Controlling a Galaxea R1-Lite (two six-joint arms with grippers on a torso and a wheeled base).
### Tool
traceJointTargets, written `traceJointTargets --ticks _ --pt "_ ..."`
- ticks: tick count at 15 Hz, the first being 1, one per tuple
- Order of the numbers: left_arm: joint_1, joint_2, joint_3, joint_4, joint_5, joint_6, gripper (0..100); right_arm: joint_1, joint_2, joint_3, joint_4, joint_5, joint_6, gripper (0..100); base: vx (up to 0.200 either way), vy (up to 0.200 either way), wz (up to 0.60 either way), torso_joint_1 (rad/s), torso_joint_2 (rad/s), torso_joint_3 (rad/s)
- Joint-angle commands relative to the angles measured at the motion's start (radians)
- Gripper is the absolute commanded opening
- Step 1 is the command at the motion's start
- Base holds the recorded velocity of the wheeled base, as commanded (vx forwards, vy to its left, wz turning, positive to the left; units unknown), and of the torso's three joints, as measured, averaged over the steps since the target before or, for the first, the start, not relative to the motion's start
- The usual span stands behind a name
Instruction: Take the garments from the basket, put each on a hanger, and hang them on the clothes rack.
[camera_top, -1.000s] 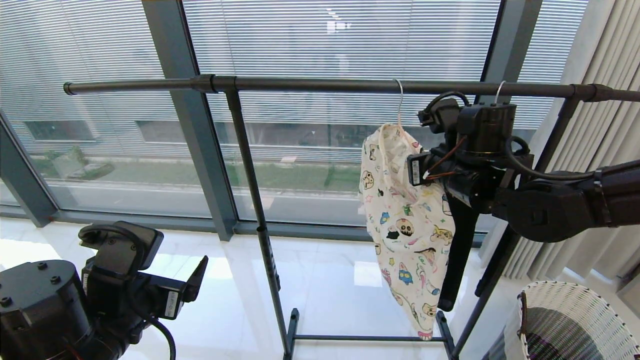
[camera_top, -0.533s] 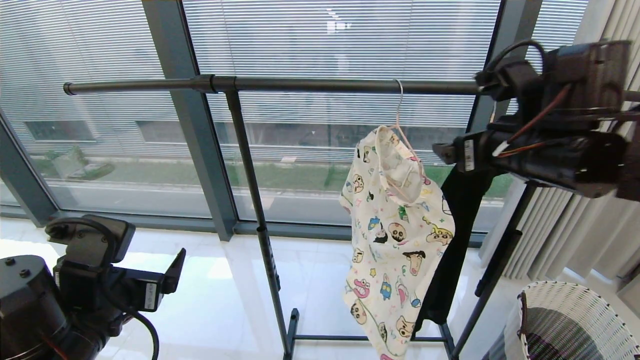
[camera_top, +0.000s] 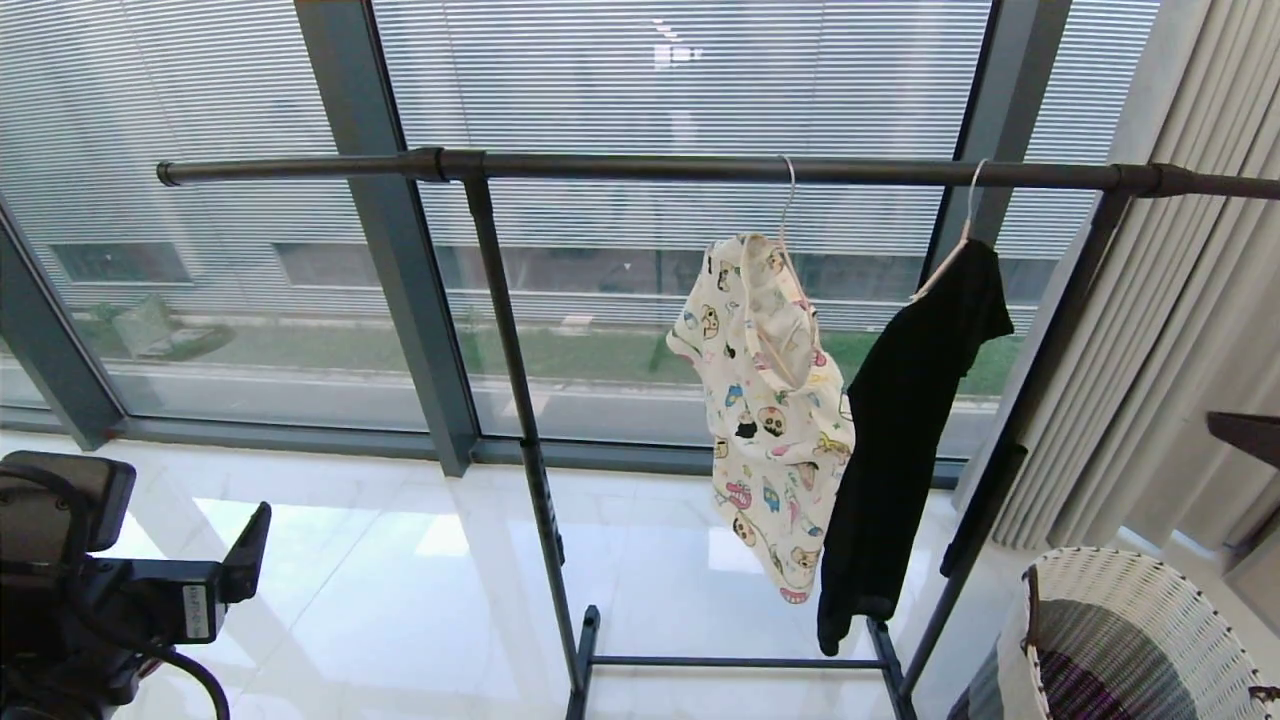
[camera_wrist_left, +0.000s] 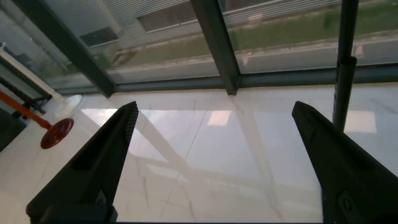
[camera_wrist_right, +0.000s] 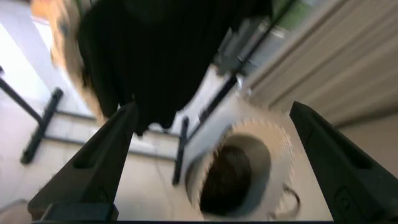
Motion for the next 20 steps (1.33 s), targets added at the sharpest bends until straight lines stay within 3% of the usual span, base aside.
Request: traceJointTargets --ticks 1,9,15,20 --pt "0.027 -0.055 0.029 0.001 0.0 0.002 100 -0.082 -0.165 0.09 0.04 0.0 -0.028 100 -0.2 0.0 0.0 -0.007 0.0 0.017" --pt "0.036 -0.083 0.049 0.004 0.0 0.0 100 -0.169 -0.268 0.248 0.041 -0.004 -0.117 100 -0.2 0.0 0.0 0.003 0.0 0.005" --pt "0.045 -0.083 0.049 0.004 -0.006 -0.001 100 -0.177 -0.289 0.269 0.043 -0.012 -0.147 100 0.0 0.0 0.0 0.0 0.0 0.0" --pt "0.044 -0.08 0.049 0.004 -0.017 0.0 100 -0.185 -0.295 0.284 0.043 -0.012 -0.156 100 0.0 -0.2 0.0 0.007 0.0 0.001"
